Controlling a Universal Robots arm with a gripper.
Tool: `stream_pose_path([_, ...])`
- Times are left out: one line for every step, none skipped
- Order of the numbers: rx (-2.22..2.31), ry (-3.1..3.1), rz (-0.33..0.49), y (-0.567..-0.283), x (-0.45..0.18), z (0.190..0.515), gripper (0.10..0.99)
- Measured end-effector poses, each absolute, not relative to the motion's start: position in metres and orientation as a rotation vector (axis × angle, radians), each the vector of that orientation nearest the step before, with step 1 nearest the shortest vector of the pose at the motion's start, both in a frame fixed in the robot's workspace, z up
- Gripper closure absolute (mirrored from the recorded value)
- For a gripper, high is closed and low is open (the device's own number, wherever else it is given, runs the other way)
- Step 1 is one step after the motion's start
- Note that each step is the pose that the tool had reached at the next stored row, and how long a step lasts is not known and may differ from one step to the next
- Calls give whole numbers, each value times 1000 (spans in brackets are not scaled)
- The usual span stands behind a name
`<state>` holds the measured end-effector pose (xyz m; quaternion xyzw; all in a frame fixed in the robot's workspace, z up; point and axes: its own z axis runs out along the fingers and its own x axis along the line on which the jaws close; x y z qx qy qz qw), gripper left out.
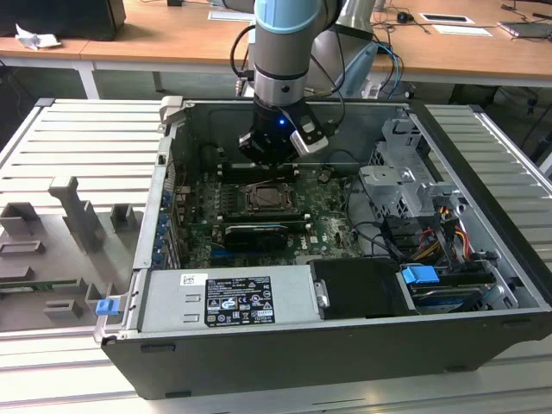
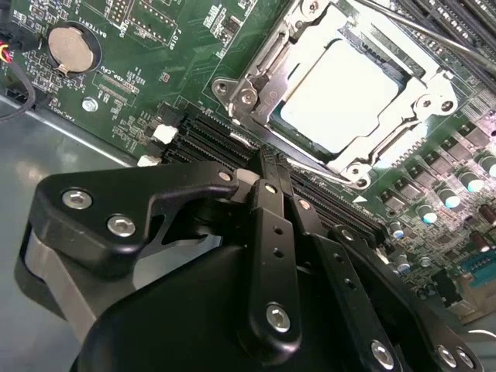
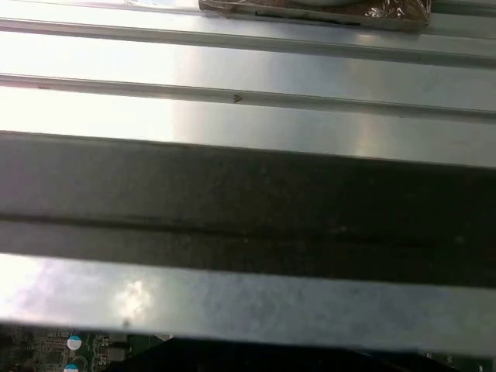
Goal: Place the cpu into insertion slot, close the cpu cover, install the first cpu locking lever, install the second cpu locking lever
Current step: 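Install the first cpu locking lever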
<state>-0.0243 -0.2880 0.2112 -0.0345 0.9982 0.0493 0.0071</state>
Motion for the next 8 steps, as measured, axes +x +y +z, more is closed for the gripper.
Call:
stream_pose_path([-108, 3122, 154, -288, -23, 210, 980])
stream_pose_path([-108, 3122, 154, -288, -23, 210, 980])
stream_pose_path([-108, 3122, 154, -288, -22, 209, 980])
stream_pose_path([-108, 3122, 154, -288, -21, 209, 980])
stream_pose_path([-108, 3122, 154, -288, -21, 209, 980])
stream_pose_path([-108, 3122, 154, -288, -20, 208, 980])
stream_pose_path([-108, 3122, 154, -288, -20, 208, 980])
stream_pose_path([-108, 3122, 154, -288, -19, 207, 980])
